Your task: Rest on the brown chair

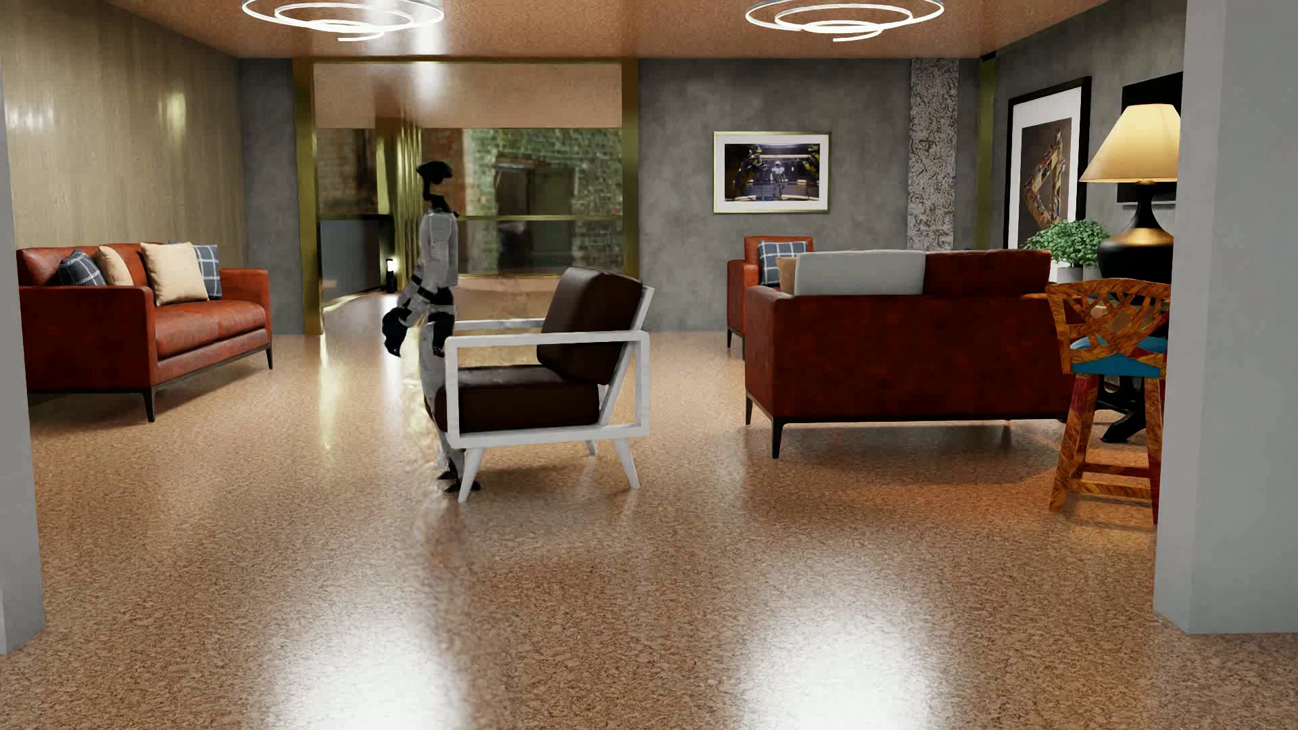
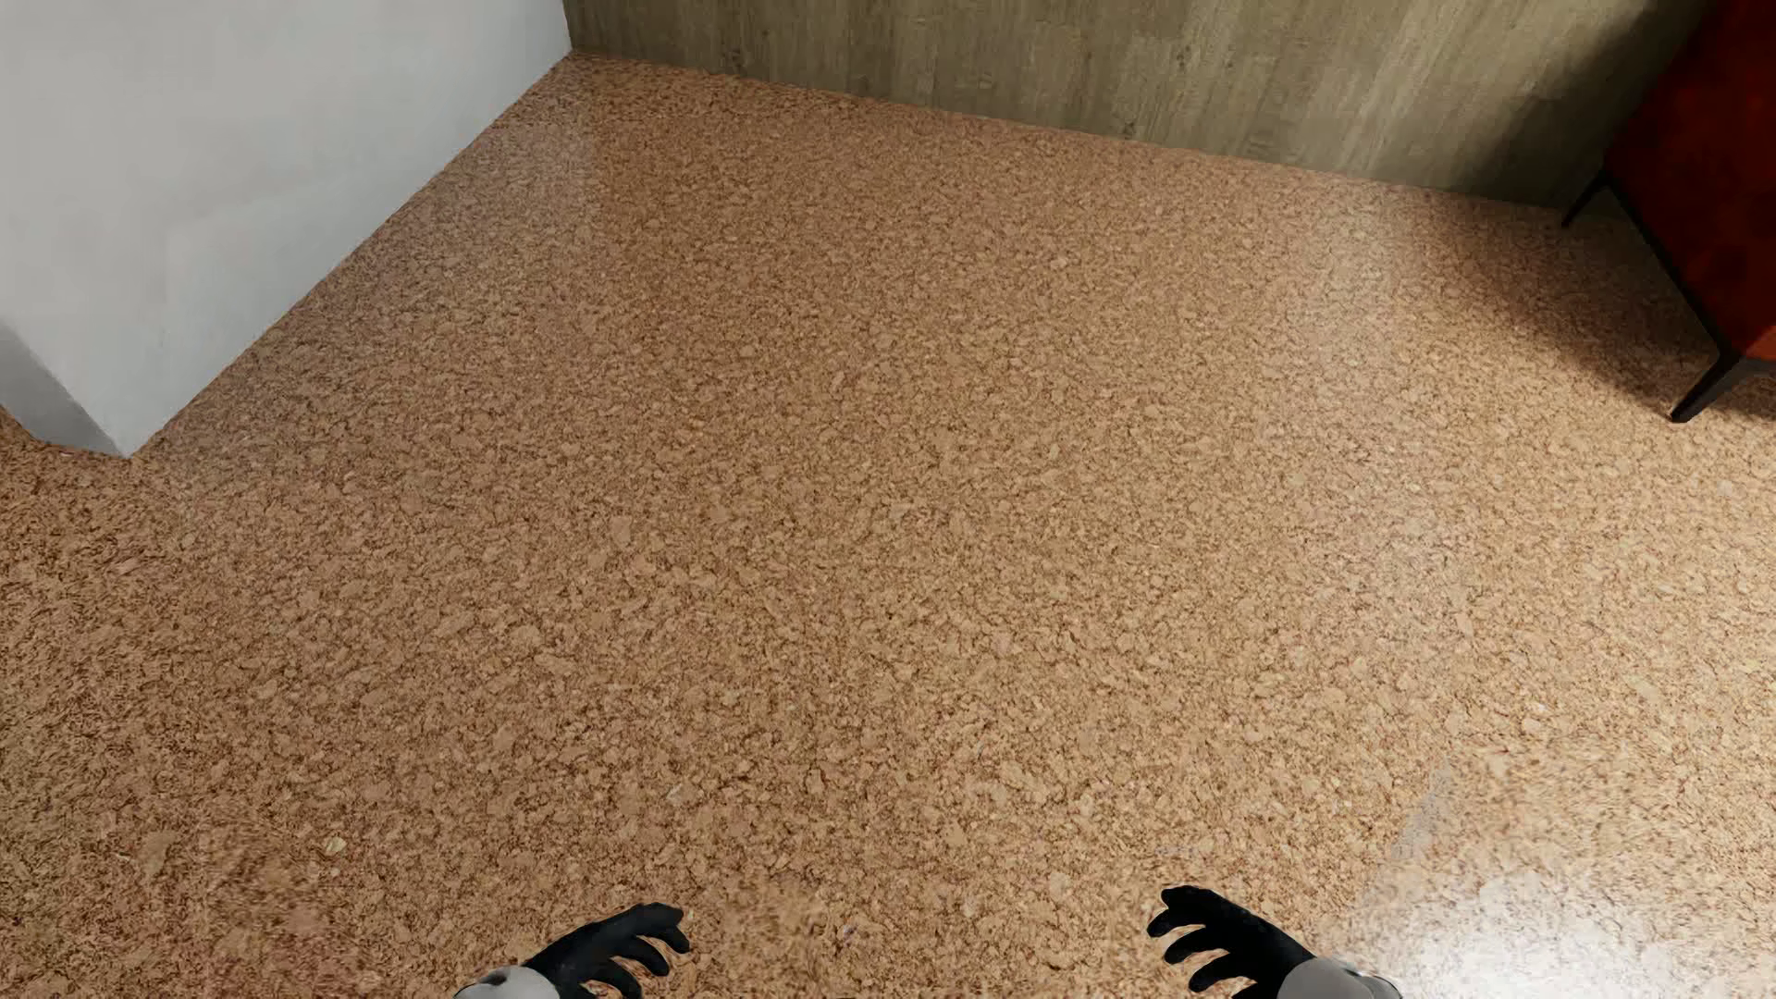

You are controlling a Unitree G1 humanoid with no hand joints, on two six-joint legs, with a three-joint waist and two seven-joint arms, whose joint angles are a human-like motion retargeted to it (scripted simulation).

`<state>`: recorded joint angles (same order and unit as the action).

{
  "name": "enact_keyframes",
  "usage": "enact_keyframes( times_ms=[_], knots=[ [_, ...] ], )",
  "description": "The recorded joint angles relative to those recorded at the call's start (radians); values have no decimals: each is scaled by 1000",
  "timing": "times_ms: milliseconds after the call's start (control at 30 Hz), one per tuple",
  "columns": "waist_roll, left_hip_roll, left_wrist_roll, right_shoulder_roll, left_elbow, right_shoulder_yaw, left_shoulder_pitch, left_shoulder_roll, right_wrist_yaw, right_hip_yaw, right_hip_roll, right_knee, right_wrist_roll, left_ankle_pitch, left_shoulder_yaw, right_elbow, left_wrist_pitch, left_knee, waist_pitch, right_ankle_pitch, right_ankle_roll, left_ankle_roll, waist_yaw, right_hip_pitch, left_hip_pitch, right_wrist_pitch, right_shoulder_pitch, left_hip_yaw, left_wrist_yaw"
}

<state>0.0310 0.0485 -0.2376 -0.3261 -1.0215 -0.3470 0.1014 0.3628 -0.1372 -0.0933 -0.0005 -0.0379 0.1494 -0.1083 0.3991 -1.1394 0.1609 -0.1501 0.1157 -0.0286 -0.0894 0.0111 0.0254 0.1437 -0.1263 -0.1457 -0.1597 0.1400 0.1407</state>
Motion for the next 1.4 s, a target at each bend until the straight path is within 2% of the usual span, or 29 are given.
enact_keyframes(
  times_ms=[67, 133, 267, 367, 500, 600, 700, 800, 867, 1000, 1033, 1133, 1200, 1333, 1400],
  knots=[
    [-2, 2, 7, 28, -129, 28, -1, -18, 32, -11, 2, 30, -9, -15, -5, -107, -48, -3, -34, 4, -2, 0, 2, 51, -30, 32, 17, 8, -42],
    [-1, 7, -6, 49, -190, 58, -7, -17, 43, -15, 1, 36, -11, -24, -12, -151, -63, -6, -62, 16, -7, 6, 7, 72, -44, 47, 49, 9, -54],
    [2, 10, 2, 67, -120, 75, -65, 27, -19, -17, -3, 36, 10, -35, -45, -77, -35, -8, -98, 34, -15, 5, 10, 89, -56, 20, 126, 4, -10],
    [4, 15, 3, 91, -92, 77, -83, 26, -49, -2, -4, 37, 23, -36, -50, -30, -31, -9, -115, 38, -10, 5, 10, 89, -53, 9, 155, -13, -3],
    [5, 12, 14, 97, -92, 73, -80, -10, -25, 14, -9, 23, 5, -60, -46, -42, -45, 2, -119, 32, 2, 8, 11, 69, -53, 21, 145, -52, -14],
    [1, 8, 9, 70, -52, 55, -93, -17, -35, 11, -5, 27, 15, -37, -47, -30, -33, -1, -110, 32, 7, -2, 11, 75, -55, 11, 132, -39, -1],
    [1, 5, 2, 66, -50, 63, -94, -21, -11, 3, -1, 39, -7, -32, -36, -52, -26, -1, -106, 31, 4, -6, 10, 88, -60, 18, 124, -18, 13],
    [2, 3, -1, 66, -77, 61, -83, -24, -1, 2, 0, 37, -11, -35, -30, -64, -32, -1, -105, 35, 4, -10, 10, 86, -61, 21, 118, -11, 4],
    [3, 2, 17, 67, -95, 44, -67, -24, -12, 4, 3, 34, -2, -30, -28, -59, -47, 0, -93, 30, 9, -15, 9, 80, -61, 23, 107, -9, -7],
    [3, 4, 32, 70, -93, -27, -6, -19, -29, 18, 9, -41, 15, -38, 12, -22, -69, -73, -48, 35, 24, -36, 8, 6, 2, 27, 46, -18, -14],
    [2, 4, 25, 72, -80, -47, 25, -20, -29, 23, 6, -52, 27, -43, 40, -19, -66, -107, -5, 28, 26, -31, 6, 1, 16, 27, 4, -18, -9],
    [-1, 29, 3, 71, -19, -128, 151, -9, -24, 54, -7, -293, 31, -69, 143, 36, -64, -299, 82, 76, 16, -19, -8, -217, 204, 39, -114, -67, 19],
    [2, 60, -22, 56, 83, -177, 257, 23, -16, 67, -32, -476, 30, -94, 246, 114, -46, -451, 165, 117, -10, 19, -13, -396, 366, 35, -202, -99, 40],
    [1, 82, -84, -6, 289, -319, 501, 94, 12, 83, -69, -827, 37, -160, 504, 274, -1, -766, 360, 203, -31, 37, -8, -708, 664, 2, -376, -157, 65],
    [-2, 89, -121, -80, 380, -388, 635, 133, -37, 103, -83, -995, 77, -191, 619, 418, 28, -925, 447, 239, -43, 55, -7, -872, 826, -34, -462, -194, 92]
  ],
)
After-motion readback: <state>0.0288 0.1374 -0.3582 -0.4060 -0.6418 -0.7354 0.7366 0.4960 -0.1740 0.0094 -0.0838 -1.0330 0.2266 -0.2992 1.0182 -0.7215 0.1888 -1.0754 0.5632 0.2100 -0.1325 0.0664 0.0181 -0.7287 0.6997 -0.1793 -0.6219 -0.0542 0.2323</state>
